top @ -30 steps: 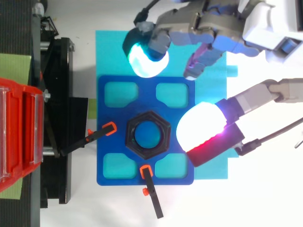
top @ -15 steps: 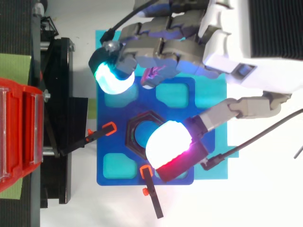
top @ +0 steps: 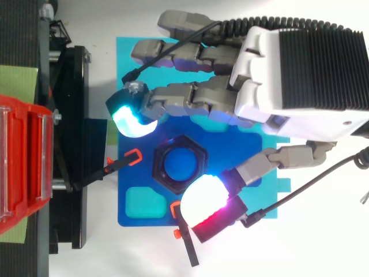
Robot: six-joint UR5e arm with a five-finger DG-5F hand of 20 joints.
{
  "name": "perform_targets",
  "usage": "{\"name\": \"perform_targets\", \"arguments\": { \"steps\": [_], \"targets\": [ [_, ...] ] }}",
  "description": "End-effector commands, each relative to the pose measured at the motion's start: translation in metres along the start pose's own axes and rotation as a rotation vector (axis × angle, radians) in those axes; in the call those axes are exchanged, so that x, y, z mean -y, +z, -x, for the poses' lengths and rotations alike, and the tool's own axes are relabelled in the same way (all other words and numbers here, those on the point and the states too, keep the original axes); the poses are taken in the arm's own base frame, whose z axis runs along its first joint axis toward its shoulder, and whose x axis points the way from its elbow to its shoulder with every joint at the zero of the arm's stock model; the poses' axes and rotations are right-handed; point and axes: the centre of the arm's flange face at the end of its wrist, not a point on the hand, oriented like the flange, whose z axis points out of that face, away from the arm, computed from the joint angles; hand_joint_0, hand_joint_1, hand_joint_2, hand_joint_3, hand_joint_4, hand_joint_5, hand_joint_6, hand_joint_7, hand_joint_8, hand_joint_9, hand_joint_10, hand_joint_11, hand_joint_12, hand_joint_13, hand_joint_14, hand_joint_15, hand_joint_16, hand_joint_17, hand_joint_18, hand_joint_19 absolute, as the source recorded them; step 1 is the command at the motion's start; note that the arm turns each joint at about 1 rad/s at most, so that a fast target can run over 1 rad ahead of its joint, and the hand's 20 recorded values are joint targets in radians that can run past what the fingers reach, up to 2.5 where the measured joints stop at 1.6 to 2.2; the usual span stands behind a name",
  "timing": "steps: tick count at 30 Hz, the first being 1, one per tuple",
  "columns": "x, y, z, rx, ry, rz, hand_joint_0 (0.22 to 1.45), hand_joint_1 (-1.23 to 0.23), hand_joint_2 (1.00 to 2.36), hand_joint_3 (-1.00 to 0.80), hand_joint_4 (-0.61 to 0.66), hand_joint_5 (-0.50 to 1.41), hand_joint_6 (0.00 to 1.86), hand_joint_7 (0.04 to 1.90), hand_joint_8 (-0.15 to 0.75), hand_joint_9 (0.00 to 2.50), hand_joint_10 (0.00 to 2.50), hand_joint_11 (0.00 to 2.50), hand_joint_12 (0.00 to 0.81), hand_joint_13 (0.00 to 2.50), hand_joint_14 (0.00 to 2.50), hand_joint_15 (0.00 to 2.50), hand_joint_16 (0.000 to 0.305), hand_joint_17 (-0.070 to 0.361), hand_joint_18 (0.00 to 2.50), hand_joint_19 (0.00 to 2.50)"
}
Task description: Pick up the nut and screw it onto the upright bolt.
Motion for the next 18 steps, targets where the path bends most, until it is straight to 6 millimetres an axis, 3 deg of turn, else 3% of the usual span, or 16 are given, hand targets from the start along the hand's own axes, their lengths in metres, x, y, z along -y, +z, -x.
{"name": "perform_targets", "arguments": {
  "steps": [1, 10, 18],
  "targets": [
    [0.000, -0.002, -0.004, -0.018, -0.002, -0.004, 0.40, -0.28, 1.00, -0.50, 0.12, -0.21, 0.50, 0.63, 0.236, 0.42, 0.00, 0.00, 0.384, 0.10, 0.00, 0.00, 0.061, 0.138, 0.00, 0.00],
    [-0.001, -0.004, -0.007, -0.040, -0.008, -0.011, 0.41, -0.31, 1.00, -0.50, 0.11, -0.23, 0.50, 0.62, 0.230, 0.33, 0.00, 0.00, 0.379, 0.03, 0.00, 0.00, 0.063, 0.142, 0.00, 0.00],
    [-0.003, -0.014, -0.020, -0.120, -0.023, -0.037, 0.44, -0.48, 1.00, -0.50, 0.15, -0.21, 0.50, 0.70, 0.238, 0.42, 0.00, 0.00, 0.364, 0.13, 0.00, 0.00, 0.059, 0.132, 0.00, 0.00]
  ]
}}
